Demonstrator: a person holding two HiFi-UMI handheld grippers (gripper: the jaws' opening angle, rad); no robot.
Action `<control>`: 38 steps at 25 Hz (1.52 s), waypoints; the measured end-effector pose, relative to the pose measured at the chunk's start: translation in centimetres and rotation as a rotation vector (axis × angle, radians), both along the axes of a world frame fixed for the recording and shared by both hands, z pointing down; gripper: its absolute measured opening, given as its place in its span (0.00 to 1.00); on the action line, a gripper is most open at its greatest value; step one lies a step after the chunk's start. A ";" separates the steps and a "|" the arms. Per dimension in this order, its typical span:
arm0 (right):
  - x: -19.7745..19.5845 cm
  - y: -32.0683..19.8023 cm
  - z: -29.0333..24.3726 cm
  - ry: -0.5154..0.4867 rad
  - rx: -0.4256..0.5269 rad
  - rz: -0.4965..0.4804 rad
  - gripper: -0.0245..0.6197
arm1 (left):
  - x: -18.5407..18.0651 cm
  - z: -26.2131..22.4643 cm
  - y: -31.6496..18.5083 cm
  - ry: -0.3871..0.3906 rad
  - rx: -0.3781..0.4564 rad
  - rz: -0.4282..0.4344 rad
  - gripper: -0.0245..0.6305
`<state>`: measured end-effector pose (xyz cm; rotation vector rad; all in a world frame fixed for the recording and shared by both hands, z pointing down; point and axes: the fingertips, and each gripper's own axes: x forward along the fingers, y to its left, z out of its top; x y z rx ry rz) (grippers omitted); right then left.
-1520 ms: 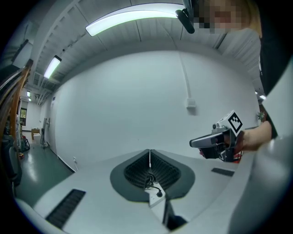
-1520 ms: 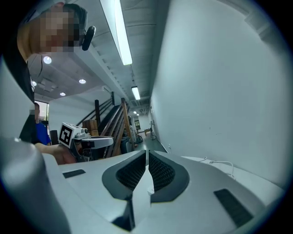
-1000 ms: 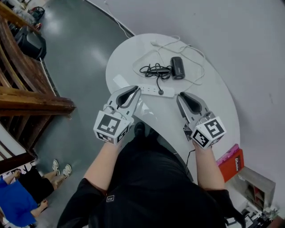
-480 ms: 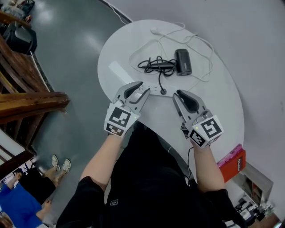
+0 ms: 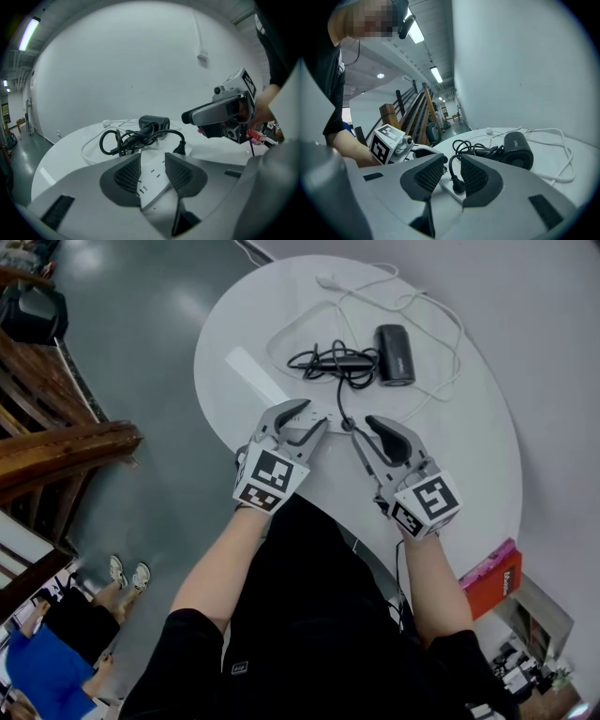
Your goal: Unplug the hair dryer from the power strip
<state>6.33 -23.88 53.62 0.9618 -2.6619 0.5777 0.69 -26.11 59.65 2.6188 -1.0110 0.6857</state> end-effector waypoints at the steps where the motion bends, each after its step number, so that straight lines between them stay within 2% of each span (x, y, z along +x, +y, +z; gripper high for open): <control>1: -0.2 -0.1 0.3 0.009 -0.003 -0.005 0.19 | 0.1 0.2 -0.1 -0.007 -0.003 0.003 0.28; 4: -0.7 -0.2 1.2 0.030 -0.007 -0.021 0.20 | 0.1 0.6 -0.2 -0.031 0.009 0.011 0.28; 8: -1.6 -0.3 2.7 0.069 -0.004 -0.049 0.20 | 0.0 0.8 -0.2 -0.070 0.037 0.025 0.22; 14: -2.2 -0.5 5.3 0.171 0.003 -0.037 0.20 | 0.3 1.4 0.1 -0.147 0.066 0.051 0.22; 22: -2.0 -0.8 6.0 0.272 0.063 -0.027 0.18 | 0.1 1.6 0.1 -0.136 0.055 0.045 0.22; 24: -2.0 -0.7 5.9 0.277 0.064 -0.030 0.17 | 0.0 1.6 0.0 -0.137 0.053 0.041 0.21; 27: -1.9 -0.5 5.8 0.267 0.046 -0.030 0.16 | -0.2 1.6 -0.3 -0.147 0.054 0.037 0.14; 34: -1.5 -0.8 5.2 0.172 -0.030 0.015 0.15 | -0.1 1.6 -0.1 -0.148 0.064 0.042 0.15; 38: -1.3 -0.8 5.1 0.151 -0.055 0.031 0.15 | -0.2 1.6 -0.1 -0.137 0.061 0.040 0.14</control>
